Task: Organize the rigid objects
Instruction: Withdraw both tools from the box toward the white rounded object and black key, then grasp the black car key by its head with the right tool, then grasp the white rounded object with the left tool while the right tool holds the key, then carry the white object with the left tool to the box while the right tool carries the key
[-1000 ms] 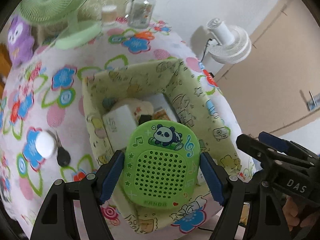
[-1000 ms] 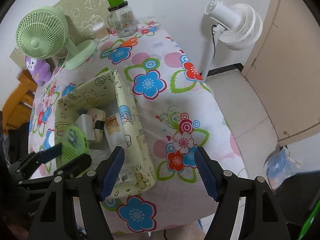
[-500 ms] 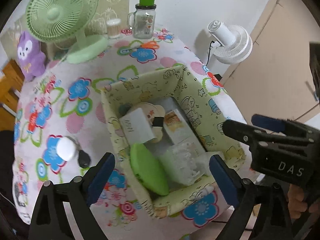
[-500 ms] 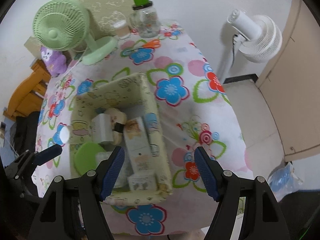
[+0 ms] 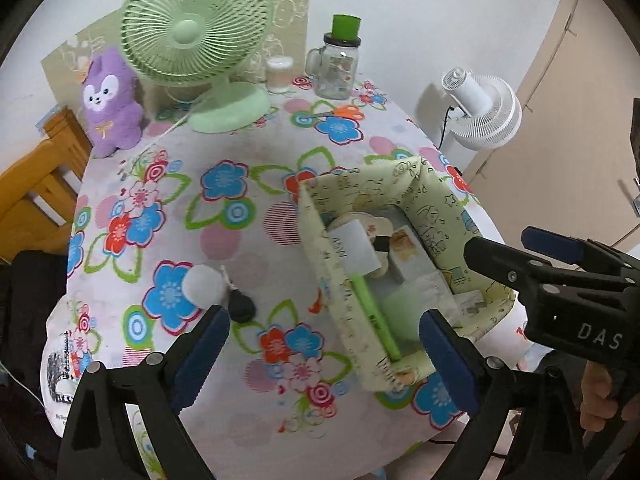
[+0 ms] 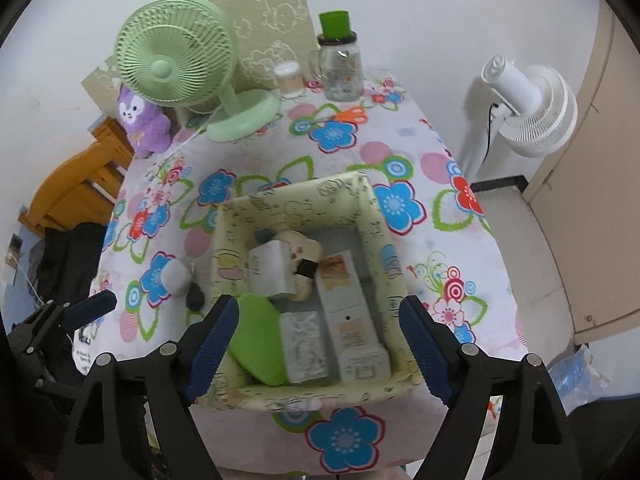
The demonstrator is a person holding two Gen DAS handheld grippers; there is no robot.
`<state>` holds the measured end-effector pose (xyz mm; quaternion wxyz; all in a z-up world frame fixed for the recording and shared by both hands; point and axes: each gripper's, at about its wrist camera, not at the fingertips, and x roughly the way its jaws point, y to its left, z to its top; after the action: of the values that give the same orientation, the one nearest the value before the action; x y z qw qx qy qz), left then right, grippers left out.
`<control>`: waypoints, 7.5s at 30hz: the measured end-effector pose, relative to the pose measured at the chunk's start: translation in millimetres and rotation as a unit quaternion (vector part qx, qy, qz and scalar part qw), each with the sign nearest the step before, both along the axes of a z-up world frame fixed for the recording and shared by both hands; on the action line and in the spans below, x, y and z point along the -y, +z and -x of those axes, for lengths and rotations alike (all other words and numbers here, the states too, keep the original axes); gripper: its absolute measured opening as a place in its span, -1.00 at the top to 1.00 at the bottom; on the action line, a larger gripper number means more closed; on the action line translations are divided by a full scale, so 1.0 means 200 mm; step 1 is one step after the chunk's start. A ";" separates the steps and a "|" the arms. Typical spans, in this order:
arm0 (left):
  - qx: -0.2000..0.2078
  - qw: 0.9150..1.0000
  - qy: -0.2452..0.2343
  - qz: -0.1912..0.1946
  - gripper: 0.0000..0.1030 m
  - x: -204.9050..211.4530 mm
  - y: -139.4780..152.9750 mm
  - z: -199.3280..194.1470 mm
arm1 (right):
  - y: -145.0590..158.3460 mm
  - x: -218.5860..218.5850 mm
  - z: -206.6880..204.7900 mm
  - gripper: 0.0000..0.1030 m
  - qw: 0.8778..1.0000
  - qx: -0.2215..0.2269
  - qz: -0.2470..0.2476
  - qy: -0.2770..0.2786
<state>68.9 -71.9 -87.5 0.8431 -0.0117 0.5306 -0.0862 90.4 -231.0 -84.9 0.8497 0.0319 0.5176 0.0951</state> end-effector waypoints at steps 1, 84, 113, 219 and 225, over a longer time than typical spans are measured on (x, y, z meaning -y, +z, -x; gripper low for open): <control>0.001 1.000 0.001 0.001 -0.88 -0.02 0.01 0.01 | 0.01 -0.02 0.01 -0.65 1.000 0.003 0.002 0.001; -0.042 0.992 -0.102 -0.058 -0.99 -0.78 -0.69 -0.20 | -0.74 -1.03 -0.17 -0.31 0.989 -0.067 0.094 0.093; -0.017 0.958 -0.264 -0.115 -0.92 -0.50 -0.75 -0.37 | -0.76 -0.91 -0.16 0.33 0.992 -0.068 0.108 0.018; 0.030 0.992 -0.121 -0.019 -0.10 0.18 0.07 -0.25 | 0.06 -0.07 -0.08 0.33 0.996 0.019 0.081 0.018; 0.013 0.991 -0.132 -0.024 -0.10 0.29 0.00 -0.30 | 0.03 0.05 -0.11 0.33 0.997 0.006 0.075 0.011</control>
<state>129.8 -129.9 -88.3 0.8314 0.0801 0.5182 -0.1842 111.5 -240.2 -79.6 0.8518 -0.0385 0.5184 0.0653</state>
